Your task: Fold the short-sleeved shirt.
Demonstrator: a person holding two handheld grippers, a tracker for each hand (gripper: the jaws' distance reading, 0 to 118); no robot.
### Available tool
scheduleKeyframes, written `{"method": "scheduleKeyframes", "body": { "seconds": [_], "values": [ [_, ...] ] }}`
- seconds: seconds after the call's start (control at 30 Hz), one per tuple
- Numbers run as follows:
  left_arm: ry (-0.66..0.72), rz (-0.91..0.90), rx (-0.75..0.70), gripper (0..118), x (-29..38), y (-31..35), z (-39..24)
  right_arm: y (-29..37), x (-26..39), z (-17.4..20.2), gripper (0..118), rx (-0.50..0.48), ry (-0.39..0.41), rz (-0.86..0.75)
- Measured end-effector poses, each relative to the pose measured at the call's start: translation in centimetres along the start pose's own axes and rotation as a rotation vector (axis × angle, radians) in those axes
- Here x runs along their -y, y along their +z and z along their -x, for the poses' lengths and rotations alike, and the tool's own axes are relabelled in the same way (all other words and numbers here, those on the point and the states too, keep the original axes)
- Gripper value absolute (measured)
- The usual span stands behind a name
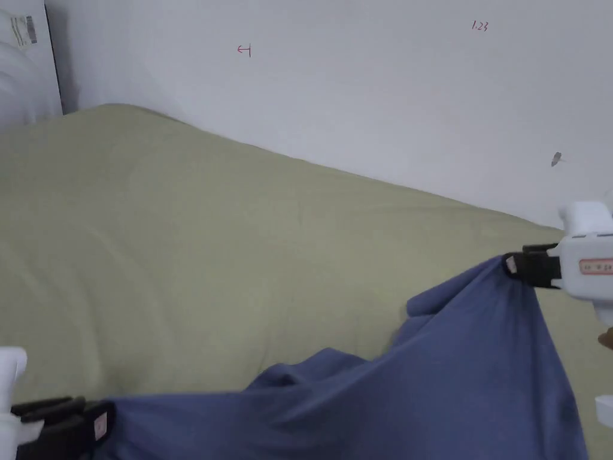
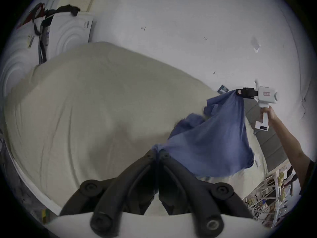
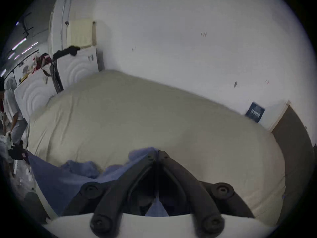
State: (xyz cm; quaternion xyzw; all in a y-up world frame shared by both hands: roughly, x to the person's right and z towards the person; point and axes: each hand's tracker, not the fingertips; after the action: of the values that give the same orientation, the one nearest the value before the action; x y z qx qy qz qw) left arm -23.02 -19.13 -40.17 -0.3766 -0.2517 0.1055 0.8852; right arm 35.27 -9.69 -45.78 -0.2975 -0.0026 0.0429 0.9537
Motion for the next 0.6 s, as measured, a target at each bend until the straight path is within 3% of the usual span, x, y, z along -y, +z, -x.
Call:
{"method": "scheduleKeyframes", "body": {
  "seconds": [0.13, 0.4, 0.6],
  "values": [
    [-0.050, -0.073, 0.047, 1, -5.0, 0.8, -1.4, 3.3, -3.4, -1.6, 2, 0.020, -0.082, -0.089],
    [-0.186, -0.168, 0.095, 1, -18.5, 0.6, -4.6, 8.7, -10.6, -4.1, 2, 0.133, -0.062, -0.247],
    [-0.316, -0.232, 0.034, 1, -29.2, -0.9, -8.3, 11.0, -16.3, -6.2, 2, 0.250, -0.074, -0.384]
  ]
}}
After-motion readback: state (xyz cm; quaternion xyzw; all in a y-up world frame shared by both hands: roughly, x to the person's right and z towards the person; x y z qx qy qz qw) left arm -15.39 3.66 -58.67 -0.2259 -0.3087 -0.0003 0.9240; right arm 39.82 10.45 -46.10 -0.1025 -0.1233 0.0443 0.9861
